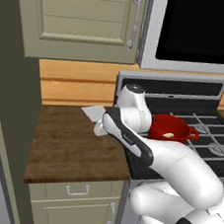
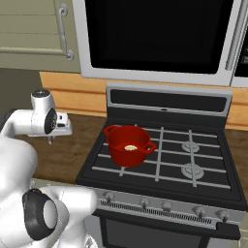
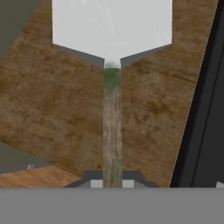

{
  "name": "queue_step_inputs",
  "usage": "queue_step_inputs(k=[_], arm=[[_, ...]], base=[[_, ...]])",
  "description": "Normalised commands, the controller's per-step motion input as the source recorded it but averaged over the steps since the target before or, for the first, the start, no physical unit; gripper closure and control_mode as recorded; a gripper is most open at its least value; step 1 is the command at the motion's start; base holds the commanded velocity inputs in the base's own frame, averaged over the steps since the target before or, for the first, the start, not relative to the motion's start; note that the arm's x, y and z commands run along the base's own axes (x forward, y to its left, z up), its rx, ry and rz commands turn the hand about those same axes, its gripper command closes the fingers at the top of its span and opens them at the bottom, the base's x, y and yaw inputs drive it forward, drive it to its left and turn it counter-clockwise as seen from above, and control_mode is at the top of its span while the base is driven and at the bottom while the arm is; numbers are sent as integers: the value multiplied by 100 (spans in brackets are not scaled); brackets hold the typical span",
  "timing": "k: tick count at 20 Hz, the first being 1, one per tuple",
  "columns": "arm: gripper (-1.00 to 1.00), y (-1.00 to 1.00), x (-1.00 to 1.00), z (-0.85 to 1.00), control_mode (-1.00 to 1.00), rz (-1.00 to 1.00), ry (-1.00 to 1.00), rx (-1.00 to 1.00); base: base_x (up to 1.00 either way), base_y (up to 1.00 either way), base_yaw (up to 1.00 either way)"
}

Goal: Put the mushroom and bell pepper in the pot. Retrieve the spatula and lightly stir the vegetables in the pot.

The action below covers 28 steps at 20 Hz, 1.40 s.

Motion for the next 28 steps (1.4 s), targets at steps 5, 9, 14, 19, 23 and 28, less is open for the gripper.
queue_step_inputs(k=[5, 9, 14, 19, 23, 28], arm=[[100, -40, -1, 17, -100, 3, 0, 9], [100, -35, -3, 39, -100, 0, 0, 1], [100, -61, -3, 43, -100, -4, 0, 14], [100, -44, 0, 32, -100, -1, 1, 51], [100, -25, 0, 27, -100, -17, 21, 56], [100, -33, 1, 16, -100, -21, 39, 52]], base=[[0, 0, 0], [0, 0, 0], [0, 0, 0], [0, 0, 0], [0, 0, 0], [0, 0, 0]])
